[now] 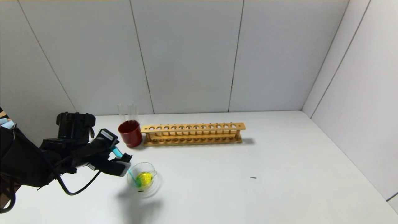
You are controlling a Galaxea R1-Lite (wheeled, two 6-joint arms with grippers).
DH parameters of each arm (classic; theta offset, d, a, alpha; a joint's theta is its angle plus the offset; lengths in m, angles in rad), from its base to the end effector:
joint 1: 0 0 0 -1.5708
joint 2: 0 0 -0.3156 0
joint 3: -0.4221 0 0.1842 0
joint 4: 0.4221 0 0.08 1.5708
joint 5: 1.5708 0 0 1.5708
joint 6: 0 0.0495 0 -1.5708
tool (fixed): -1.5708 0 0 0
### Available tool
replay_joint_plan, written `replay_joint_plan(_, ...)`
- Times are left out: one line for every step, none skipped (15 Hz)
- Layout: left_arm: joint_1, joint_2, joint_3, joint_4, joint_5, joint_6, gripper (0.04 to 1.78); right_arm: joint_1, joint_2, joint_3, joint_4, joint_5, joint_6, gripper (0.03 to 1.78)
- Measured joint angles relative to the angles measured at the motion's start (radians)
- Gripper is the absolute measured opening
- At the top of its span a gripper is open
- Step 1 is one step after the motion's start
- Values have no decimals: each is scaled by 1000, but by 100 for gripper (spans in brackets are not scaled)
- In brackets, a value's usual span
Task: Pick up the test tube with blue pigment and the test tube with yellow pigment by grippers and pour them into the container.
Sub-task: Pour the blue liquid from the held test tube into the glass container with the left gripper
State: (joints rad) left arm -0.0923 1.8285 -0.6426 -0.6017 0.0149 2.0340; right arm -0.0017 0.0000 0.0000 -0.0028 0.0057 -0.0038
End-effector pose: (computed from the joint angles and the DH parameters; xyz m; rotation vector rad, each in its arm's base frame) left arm 0.3202 -0.0289 0.1064 1.9965 0.2908 -0.6414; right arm -0.0181 0.0003 0.0758 -0.0038 -0.0028 0.0040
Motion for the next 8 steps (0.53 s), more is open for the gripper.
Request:
replay_joint_plan(-6, 8, -6, 0, 1, 0, 32, 0, 0, 0, 0, 0, 0, 175)
replay_joint_plan(-10, 17, -13, -1, 1, 0, 32, 0, 0, 0, 0, 0, 0, 175)
replay_joint_plan(-12, 27, -22, 0, 1, 0, 32, 0, 0, 0, 0, 0, 0, 175)
replay_joint_plan(-13, 34, -29, -1, 1, 0, 32, 0, 0, 0, 0, 0, 0, 175)
replay_joint_plan(-14, 41, -33, -1, 1, 2, 32, 0, 0, 0, 0, 0, 0, 175)
replay_joint_plan(-18, 46, -35, -1, 2, 3, 32, 0, 0, 0, 0, 0, 0, 175)
replay_joint_plan(-23, 50, -36, 0, 7, 3, 32, 0, 0, 0, 0, 0, 0, 175)
replay_joint_plan(-30, 53, -40, 0, 22, 2, 32, 0, 0, 0, 0, 0, 0, 175)
